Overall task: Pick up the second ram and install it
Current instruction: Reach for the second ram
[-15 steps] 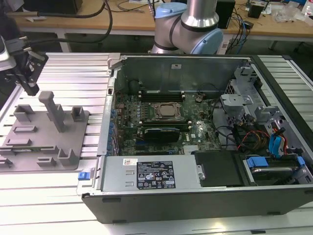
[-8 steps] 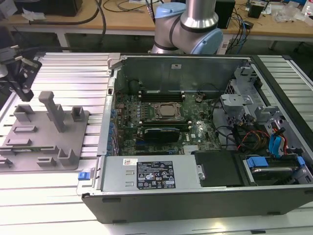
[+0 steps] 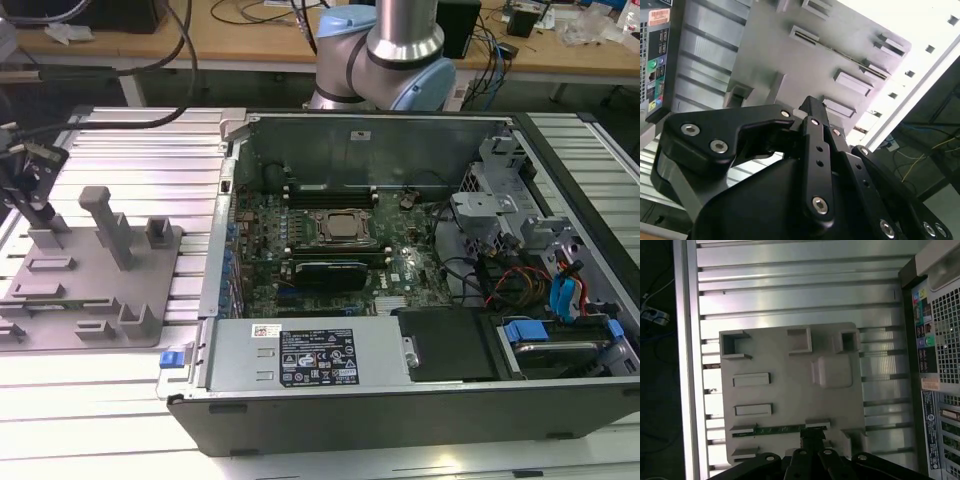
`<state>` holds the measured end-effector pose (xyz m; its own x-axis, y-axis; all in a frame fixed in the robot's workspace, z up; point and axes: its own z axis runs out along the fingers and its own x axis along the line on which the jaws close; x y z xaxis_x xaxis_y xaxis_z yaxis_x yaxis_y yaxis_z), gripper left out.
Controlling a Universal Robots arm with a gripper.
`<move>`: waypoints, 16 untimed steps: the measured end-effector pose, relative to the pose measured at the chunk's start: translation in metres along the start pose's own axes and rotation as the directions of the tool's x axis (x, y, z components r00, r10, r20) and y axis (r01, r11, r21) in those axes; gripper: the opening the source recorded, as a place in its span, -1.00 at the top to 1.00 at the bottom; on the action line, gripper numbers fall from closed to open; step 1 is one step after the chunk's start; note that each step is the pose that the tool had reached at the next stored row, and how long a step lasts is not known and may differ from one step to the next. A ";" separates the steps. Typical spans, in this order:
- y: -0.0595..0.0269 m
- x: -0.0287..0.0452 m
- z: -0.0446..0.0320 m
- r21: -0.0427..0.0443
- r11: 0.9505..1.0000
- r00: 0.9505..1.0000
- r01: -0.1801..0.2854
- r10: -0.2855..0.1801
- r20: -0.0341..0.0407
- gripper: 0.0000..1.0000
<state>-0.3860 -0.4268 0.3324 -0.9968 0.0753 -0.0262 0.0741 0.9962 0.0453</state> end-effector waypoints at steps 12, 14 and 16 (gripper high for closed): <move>-0.0232 0.0238 0.0280 0.000 1.000 1.000 0.000 0.000 0.000 0.84; -0.0232 0.0237 0.0281 0.000 1.000 1.000 0.000 0.000 0.000 0.84; -0.0232 0.0238 0.0282 0.000 1.000 1.000 0.000 0.000 0.000 0.84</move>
<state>-0.4106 -0.4469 0.3026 -0.9968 0.0753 -0.0262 0.0741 0.9962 0.0452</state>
